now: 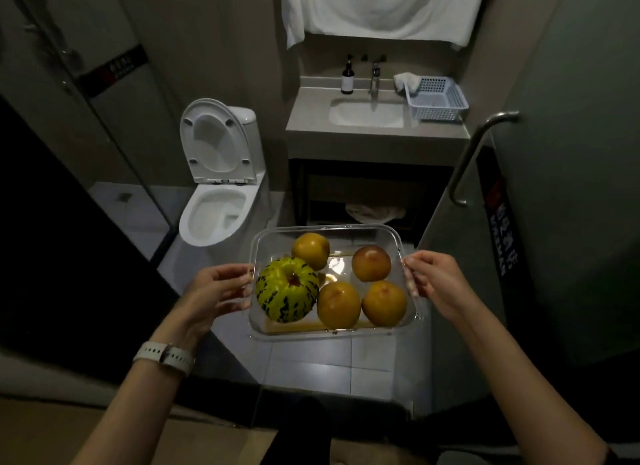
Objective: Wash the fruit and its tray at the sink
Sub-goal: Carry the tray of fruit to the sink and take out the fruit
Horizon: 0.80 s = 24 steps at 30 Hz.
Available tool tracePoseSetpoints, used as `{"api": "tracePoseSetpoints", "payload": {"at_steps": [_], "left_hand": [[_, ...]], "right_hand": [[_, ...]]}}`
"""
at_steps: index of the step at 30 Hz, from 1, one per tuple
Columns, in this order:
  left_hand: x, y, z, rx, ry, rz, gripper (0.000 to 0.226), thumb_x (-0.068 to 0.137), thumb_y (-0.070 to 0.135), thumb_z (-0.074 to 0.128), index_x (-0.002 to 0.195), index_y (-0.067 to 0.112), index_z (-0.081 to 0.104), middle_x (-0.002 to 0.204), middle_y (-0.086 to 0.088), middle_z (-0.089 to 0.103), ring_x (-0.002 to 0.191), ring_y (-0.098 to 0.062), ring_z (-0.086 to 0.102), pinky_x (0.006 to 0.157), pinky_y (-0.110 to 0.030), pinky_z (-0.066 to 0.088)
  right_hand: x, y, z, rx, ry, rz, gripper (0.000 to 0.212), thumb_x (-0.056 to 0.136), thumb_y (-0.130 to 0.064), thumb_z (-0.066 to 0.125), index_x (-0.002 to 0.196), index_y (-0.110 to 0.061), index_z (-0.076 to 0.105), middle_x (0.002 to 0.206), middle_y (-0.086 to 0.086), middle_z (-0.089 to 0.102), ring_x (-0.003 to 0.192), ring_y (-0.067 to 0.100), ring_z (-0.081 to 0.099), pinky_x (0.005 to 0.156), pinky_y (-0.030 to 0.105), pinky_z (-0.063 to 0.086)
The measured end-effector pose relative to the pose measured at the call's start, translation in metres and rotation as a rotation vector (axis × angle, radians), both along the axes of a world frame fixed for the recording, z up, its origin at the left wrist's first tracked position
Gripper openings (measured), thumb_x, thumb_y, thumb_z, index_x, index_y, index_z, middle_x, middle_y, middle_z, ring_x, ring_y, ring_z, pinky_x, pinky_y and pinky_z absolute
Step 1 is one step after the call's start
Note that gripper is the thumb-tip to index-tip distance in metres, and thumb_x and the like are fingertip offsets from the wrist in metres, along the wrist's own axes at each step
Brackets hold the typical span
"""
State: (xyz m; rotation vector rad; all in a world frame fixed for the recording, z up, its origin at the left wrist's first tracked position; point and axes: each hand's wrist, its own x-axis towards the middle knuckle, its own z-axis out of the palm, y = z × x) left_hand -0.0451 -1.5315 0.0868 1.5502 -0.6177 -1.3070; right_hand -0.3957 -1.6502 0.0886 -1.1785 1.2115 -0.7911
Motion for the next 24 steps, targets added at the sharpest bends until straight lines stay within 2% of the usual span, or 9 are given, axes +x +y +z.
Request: {"api": "tracePoseSetpoints", "payload": {"at_steps": [7, 11, 14, 19, 24], "left_hand": [[0.017, -0.117, -0.001, 0.004, -0.035, -0.017, 0.017, 0.085, 0.0, 0.065, 0.097, 0.008, 0.073, 0.071, -0.008, 0.07, 0.058, -0.015, 0.067, 0.052, -0.027, 0.057], [0.034, -0.202, -0.007, 0.004, -0.036, -0.035, 0.019, 0.085, 0.0, 0.066, 0.102, 0.005, 0.072, 0.068, -0.009, 0.068, 0.05, -0.013, 0.063, 0.049, -0.025, 0.054], [0.048, -0.266, -0.005, 0.001, -0.039, -0.038, 0.019, 0.086, 0.0, 0.065, 0.104, 0.005, 0.071, 0.065, -0.008, 0.067, 0.041, -0.008, 0.055, 0.049, -0.026, 0.054], [0.083, -0.37, 0.003, 0.02, -0.037, -0.04, 0.021, 0.087, -0.001, 0.063, 0.106, 0.004, 0.07, 0.067, -0.009, 0.067, 0.054, -0.013, 0.064, 0.052, -0.028, 0.057], [0.117, -0.475, 0.014, 0.025, -0.067, -0.028, 0.023, 0.087, -0.001, 0.063, 0.109, 0.004, 0.069, 0.077, -0.012, 0.066, 0.057, -0.012, 0.065, 0.051, -0.026, 0.055]], "right_hand": [[0.017, -0.107, -0.007, 0.03, 0.012, -0.076, 0.014, 0.093, -0.013, 0.057, 0.093, -0.003, 0.067, 0.082, 0.01, 0.065, 0.074, 0.022, 0.063, 0.063, 0.03, 0.054], [0.033, -0.183, -0.014, 0.036, 0.005, -0.123, 0.014, 0.092, -0.013, 0.059, 0.084, -0.006, 0.068, 0.071, 0.006, 0.063, 0.061, 0.014, 0.059, 0.052, 0.023, 0.049], [0.049, -0.245, -0.014, 0.04, 0.005, -0.126, 0.016, 0.092, -0.013, 0.06, 0.079, -0.008, 0.069, 0.066, 0.004, 0.061, 0.059, 0.015, 0.057, 0.052, 0.025, 0.047], [0.084, -0.353, -0.015, 0.066, 0.014, -0.12, 0.015, 0.091, -0.013, 0.061, 0.079, -0.008, 0.069, 0.068, 0.006, 0.062, 0.063, 0.018, 0.059, 0.051, 0.025, 0.048], [0.119, -0.461, -0.005, 0.034, 0.044, -0.112, 0.016, 0.092, -0.011, 0.059, 0.082, -0.004, 0.069, 0.066, 0.006, 0.062, 0.054, 0.01, 0.057, 0.048, 0.023, 0.046]]}}
